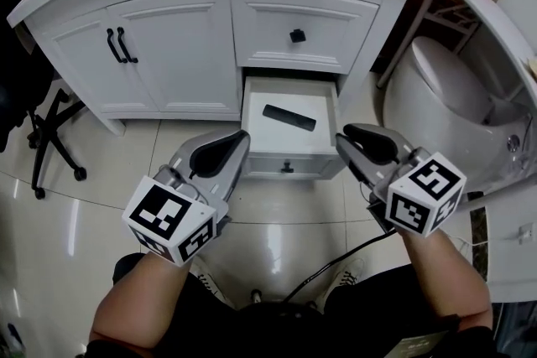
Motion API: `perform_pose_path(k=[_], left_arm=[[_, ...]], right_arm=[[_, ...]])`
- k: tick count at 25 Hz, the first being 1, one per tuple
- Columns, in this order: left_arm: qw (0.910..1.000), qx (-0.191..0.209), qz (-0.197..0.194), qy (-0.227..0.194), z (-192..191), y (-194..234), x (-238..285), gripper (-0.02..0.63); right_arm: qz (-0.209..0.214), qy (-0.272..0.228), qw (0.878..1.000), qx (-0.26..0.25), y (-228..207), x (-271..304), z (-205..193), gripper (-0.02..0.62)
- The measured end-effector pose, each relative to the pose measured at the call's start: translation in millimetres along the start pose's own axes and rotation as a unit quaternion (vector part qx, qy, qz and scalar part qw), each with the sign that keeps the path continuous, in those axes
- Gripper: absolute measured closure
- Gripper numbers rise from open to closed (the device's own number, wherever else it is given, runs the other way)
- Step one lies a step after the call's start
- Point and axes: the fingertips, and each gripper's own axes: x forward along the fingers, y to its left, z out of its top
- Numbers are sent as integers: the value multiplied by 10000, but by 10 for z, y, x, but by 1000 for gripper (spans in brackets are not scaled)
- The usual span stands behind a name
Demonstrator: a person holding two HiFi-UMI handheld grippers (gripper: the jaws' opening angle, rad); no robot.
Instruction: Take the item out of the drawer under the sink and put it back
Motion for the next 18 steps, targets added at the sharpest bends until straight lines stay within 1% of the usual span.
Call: perform_pose_path(k=[1, 2, 6, 9, 12, 15, 18], left_arm=[[10000, -13, 6, -2, -1, 11, 0, 600], [10000, -28, 15, -1, 0, 22, -2, 600], [10000, -40, 1, 9, -8, 56, 1, 600], [10000, -53, -46, 10, -9, 55, 19, 600], [10000, -71, -57, 7, -12, 64, 29, 600], [10000, -65, -69, 15, -19, 68, 37, 600], [9999, -62, -86, 18, -11, 62, 50, 600]], right_arm=[[27, 76, 9999, -112, -27, 33, 30, 490], [67, 160, 9996, -203, -53, 74, 48, 471], [269, 686, 9956, -579, -167, 322, -2, 462], [455, 1170, 9878, -925, -253, 580, -95, 460], [580, 1563, 9799, -1096, -375, 900, -256, 459], [751, 1939, 9686, -1363, -490, 1243, -472, 457], [875, 2409, 9505, -1755, -632, 1561, -696, 456]])
